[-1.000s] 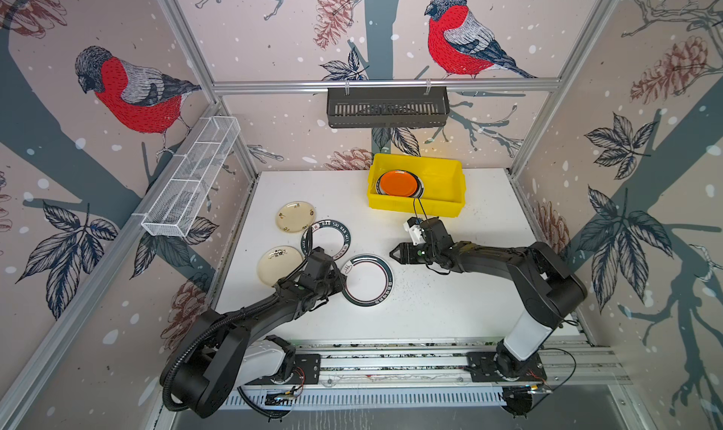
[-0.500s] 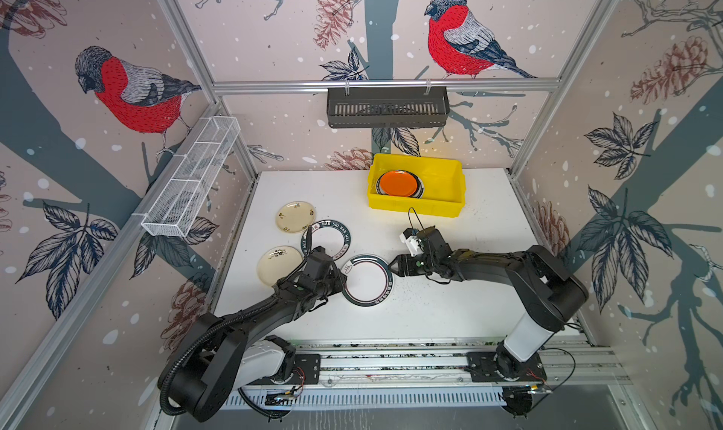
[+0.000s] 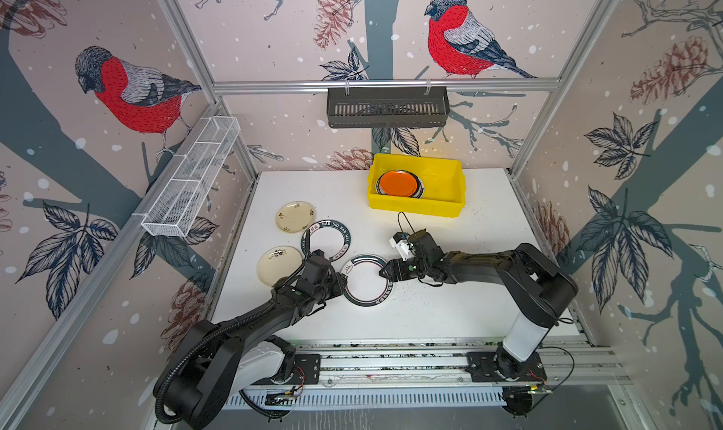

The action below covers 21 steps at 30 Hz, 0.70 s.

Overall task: Place the plates into the plastic bin on the countertop
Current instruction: Pick up the plate from the center of the table.

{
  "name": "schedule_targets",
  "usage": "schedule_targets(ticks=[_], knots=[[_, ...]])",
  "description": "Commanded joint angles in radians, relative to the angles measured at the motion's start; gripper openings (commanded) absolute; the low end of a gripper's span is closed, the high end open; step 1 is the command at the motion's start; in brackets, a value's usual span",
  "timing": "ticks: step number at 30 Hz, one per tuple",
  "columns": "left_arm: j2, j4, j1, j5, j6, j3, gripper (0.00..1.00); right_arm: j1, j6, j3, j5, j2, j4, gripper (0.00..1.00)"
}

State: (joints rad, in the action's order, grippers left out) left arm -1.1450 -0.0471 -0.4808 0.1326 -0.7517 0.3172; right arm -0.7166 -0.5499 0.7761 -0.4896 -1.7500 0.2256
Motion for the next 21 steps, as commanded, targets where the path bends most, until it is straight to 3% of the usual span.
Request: schedule_targets(ticks=[1,9,21], knots=[[-0.006,-0.025,0.001,0.010,0.007,-0.003,0.43,-0.004,-0.012,0.004,0.010,-0.008,-0.036,0.63],[-0.023,-0.029,0.002,0.011,0.014,-0.001,0.43,-0.009,-0.021,0.009,0.014,-0.021,-0.037,0.59],[0.007,-0.010,0.002,-0.003,0.017,0.000,0.43,-0.011,-0.022,0.033,0.017,-0.052,-0.057,0.29]])
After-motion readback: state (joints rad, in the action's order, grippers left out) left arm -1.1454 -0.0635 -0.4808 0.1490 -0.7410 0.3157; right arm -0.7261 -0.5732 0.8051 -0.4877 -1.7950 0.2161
